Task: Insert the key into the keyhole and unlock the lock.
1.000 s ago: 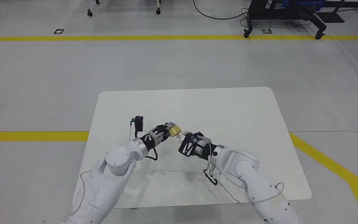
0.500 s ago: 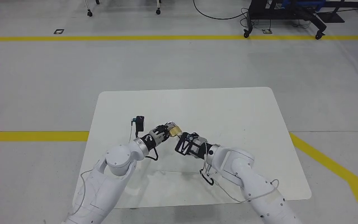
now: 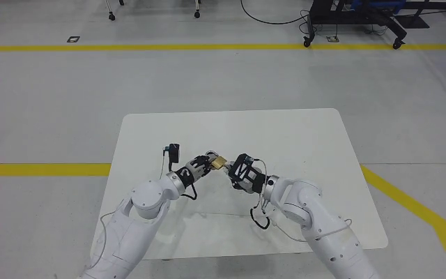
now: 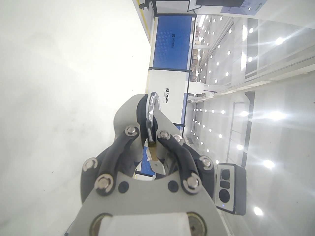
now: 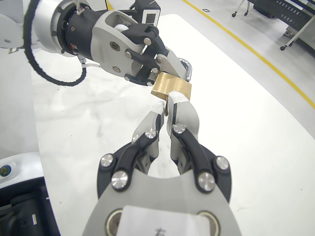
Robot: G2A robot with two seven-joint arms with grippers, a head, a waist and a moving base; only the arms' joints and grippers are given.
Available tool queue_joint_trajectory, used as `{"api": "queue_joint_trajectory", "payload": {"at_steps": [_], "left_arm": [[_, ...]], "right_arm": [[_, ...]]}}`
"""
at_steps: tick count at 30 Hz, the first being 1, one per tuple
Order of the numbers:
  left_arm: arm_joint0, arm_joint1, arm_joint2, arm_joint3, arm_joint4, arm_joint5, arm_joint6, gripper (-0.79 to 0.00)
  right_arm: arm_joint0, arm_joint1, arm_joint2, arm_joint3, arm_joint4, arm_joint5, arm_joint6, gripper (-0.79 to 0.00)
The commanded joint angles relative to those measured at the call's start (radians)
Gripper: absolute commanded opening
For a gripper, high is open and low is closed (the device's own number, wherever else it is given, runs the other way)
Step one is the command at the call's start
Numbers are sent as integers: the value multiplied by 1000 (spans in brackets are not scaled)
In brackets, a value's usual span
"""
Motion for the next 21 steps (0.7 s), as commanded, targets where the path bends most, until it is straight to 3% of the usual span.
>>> {"api": "queue_joint_trajectory", "payload": {"at_steps": [1,12,13,14,15,21], "left_arm": [[2,0,-1,-1,3,-3,0,-785],[5,0,-5,-5,19,-9,0,-785],[5,0,-5,-5,21,-9,-1,-785],[5,0,-4,-5,26,-8,-3,-785],[5,1,-3,-5,31,-5,-5,-785],[-12,4,24,5,87,35,-81,-785]], "right_arm": [[-2,1,10,4,18,-6,0,-785],[-30,9,52,-7,34,-9,2,-767],[-32,10,56,-10,30,-7,2,-489],[-34,12,62,-16,23,-6,1,-292],[-38,13,71,-24,14,0,-1,0],[-88,36,183,-99,-108,61,-1,0]]}}
